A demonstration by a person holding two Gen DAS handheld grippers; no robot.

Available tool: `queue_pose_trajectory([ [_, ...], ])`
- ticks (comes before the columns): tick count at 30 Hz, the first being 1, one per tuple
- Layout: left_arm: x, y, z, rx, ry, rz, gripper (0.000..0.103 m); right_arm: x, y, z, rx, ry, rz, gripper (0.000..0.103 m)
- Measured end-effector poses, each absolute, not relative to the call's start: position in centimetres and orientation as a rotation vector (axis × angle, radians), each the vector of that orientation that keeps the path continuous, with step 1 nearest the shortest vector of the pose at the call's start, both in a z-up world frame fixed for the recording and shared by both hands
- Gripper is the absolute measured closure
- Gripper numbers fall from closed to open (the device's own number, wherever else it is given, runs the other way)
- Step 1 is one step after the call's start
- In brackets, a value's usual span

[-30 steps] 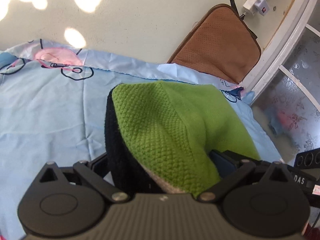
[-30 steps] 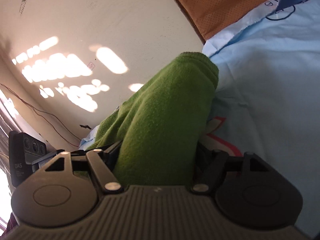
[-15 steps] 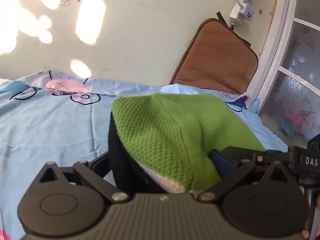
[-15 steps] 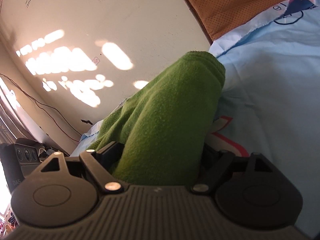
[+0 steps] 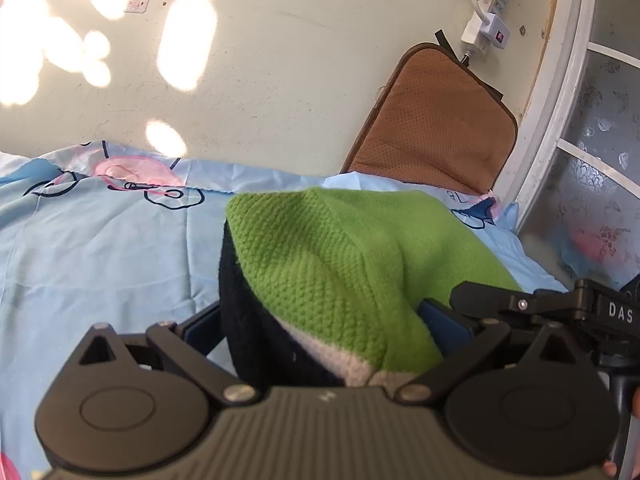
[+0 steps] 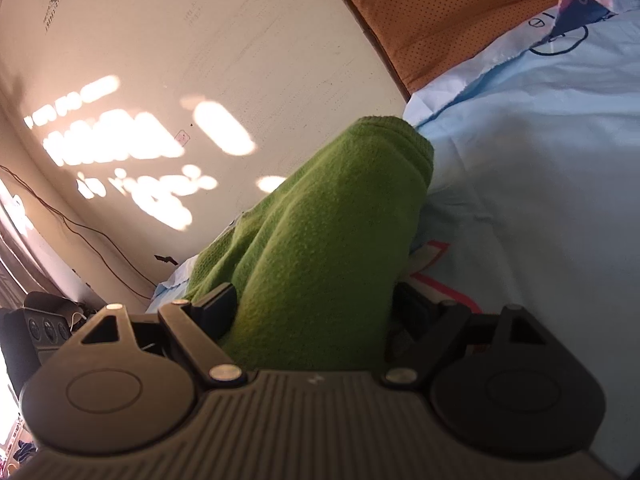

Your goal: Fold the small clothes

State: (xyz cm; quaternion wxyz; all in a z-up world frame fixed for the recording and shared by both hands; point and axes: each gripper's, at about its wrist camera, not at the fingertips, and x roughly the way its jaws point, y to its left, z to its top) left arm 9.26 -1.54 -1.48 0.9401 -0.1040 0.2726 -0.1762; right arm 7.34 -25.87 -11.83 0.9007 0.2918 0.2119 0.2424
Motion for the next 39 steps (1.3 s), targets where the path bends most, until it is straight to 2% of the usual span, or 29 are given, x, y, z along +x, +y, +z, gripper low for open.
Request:
queue_pose_trajectory([
  [20,9.7,-0.8,-2.1,-0.266,0.578,-0.384,0.0,7.1,-26.7,-11.9,0.634,0.425,0.442,0.014],
  [23,9.7,-0.7,-2.2,-0.273,0.58,-0.387,0.0,7.2,-26.3,-11.8,0.608,0.436,0.439,0.012],
  [27,9.7,-0.7,-2.2,-0.272,0.579,-0.387,0.0,7.5,-25.4,-11.7,0.566,0.439,0.448,0.0],
  [39,10.0,-0.2,-2.5,-0.313,0.602,-0.407,0.0,6.8,-27.9,-11.6,0.6,0.544,0.535,0.0],
])
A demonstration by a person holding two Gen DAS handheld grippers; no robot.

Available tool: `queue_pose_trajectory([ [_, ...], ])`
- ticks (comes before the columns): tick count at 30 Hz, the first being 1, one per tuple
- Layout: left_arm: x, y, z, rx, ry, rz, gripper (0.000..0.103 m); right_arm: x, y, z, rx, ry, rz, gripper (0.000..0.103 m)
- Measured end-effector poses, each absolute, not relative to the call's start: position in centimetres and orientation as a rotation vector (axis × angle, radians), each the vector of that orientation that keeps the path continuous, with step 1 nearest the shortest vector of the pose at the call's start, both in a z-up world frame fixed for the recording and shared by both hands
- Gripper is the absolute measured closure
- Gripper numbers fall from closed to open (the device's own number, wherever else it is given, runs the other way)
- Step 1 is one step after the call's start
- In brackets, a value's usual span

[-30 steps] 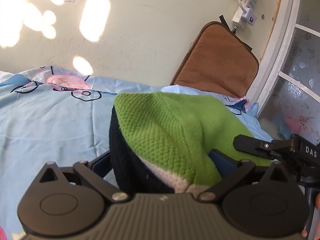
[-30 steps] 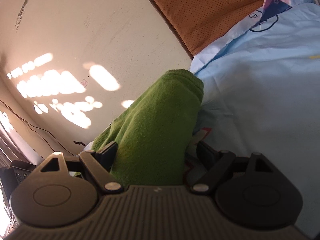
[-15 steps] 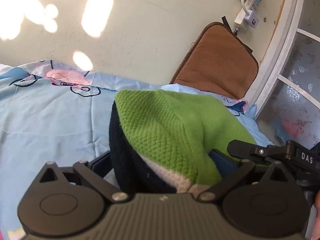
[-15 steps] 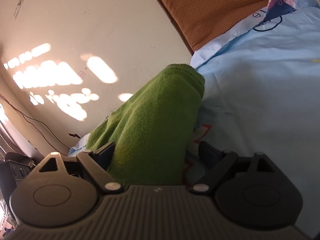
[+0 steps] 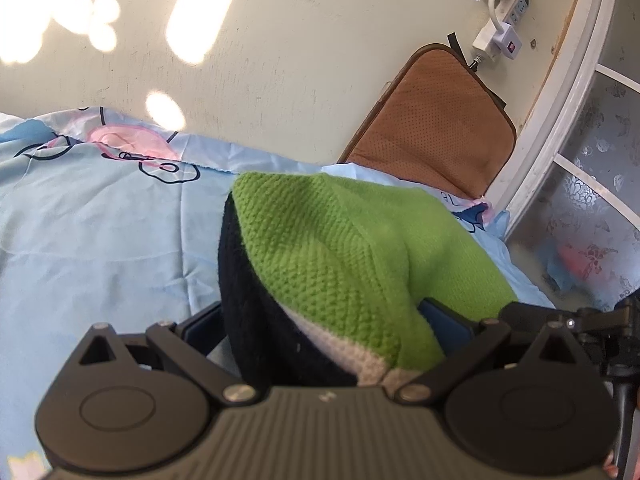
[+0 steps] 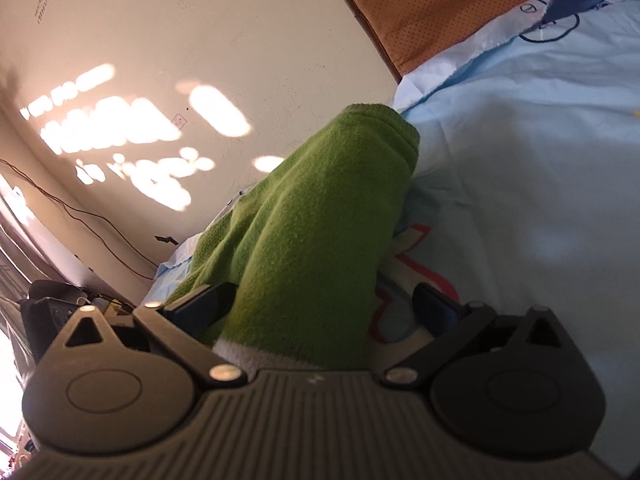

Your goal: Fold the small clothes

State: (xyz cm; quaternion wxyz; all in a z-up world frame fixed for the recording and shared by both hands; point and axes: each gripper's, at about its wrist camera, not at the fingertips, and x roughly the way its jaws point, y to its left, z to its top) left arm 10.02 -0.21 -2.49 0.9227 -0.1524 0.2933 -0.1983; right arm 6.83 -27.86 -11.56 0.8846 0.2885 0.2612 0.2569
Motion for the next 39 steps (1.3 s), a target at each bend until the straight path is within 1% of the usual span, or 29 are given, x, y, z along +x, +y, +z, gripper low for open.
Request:
queue_pose_trajectory([
  [3,10.1,-0.1,-2.6,-0.324,0.607,-0.412,0.0,6.6,-28.6,-11.6,0.615,0.558,0.536,0.001],
  [9,10.2,0.0,-2.7,-0.334,0.612,-0.417,0.0,6.3,-28.2,-11.8,0.612,0.523,0.518,0.012],
  [13,10.1,0.0,-2.7,-0.34,0.613,-0.42,0.0,6.0,-28.1,-12.0,0.594,0.473,0.517,0.015],
  [29,10.2,0.4,-2.9,-0.364,0.625,-0.434,0.0,5.8,-28.0,-11.9,0.587,0.462,0.49,0.013],
  [39,10.3,1.0,-3.0,-0.401,0.632,-0.463,0.0,5.8,-27.4,-11.9,0.555,0.459,0.48,0.007],
])
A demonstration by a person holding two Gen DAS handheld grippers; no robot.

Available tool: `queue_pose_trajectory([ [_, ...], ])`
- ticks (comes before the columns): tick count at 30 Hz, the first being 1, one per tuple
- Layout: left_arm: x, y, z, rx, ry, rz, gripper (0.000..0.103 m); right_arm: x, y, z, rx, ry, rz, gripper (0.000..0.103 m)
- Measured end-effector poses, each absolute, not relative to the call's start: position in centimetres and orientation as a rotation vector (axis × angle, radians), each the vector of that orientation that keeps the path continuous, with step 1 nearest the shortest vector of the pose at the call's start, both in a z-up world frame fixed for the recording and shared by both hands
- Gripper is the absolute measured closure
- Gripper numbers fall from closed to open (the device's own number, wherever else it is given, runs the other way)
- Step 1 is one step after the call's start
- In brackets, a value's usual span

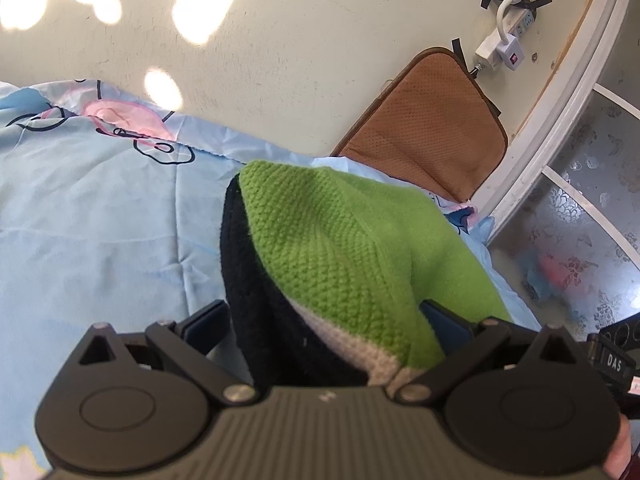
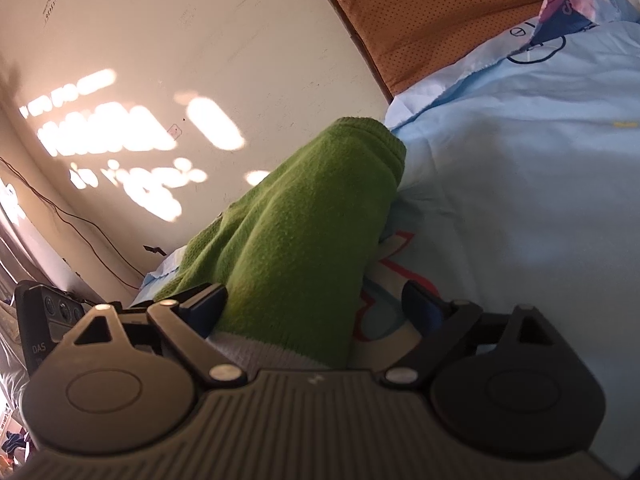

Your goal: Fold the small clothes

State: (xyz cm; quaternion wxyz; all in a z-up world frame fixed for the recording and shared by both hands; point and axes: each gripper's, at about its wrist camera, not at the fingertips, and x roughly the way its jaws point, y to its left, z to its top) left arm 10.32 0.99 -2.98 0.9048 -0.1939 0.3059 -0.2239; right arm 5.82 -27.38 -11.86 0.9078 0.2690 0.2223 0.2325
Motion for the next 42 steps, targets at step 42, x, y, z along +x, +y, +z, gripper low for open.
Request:
queue_pose_trajectory([
  [42,9.7,1.0,-3.1,-0.432,0.602,-0.441,0.0,5.0,-28.1,-12.2,0.609,0.395,0.541,0.0],
])
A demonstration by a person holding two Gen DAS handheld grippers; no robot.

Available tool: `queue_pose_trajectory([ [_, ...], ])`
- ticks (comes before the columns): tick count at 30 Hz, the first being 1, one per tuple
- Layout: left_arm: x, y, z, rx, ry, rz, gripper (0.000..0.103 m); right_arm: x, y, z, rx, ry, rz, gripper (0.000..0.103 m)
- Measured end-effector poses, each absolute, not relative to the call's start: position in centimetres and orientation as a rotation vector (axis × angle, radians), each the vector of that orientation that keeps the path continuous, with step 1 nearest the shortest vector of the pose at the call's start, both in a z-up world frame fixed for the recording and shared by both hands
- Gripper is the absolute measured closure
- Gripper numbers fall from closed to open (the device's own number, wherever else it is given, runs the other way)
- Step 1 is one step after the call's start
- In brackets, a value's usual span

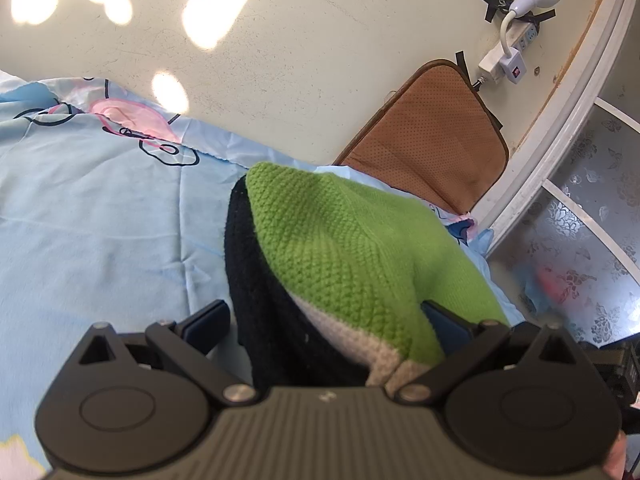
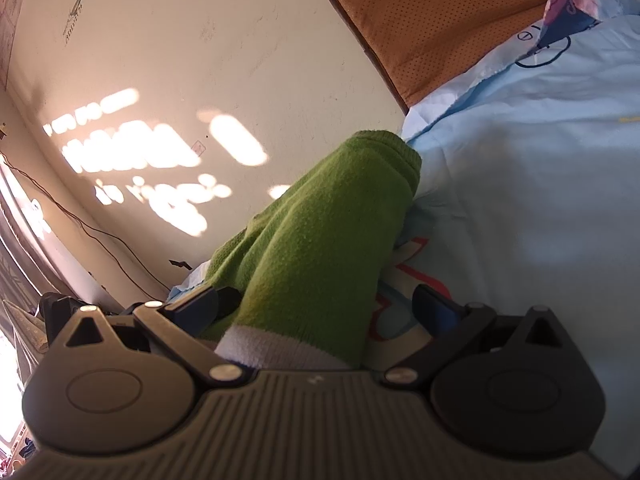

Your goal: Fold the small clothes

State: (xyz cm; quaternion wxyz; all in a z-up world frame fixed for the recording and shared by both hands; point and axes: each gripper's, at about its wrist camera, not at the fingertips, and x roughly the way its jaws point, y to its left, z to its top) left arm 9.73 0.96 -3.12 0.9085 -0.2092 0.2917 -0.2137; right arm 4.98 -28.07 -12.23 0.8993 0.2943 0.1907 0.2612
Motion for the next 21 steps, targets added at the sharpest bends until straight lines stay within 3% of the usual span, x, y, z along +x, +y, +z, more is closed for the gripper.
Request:
queue_pose_trajectory([
  [13,9.8,1.1,-3.1,-0.432,0.604,-0.445,0.0,5.4,-27.2,-11.7,0.536,0.449,0.473,0.0],
  [21,10.1,1.2,-3.1,-0.432,0.618,-0.459,0.0,7.0,-27.4,-10.9,0.564,0.529,0.478,0.016],
])
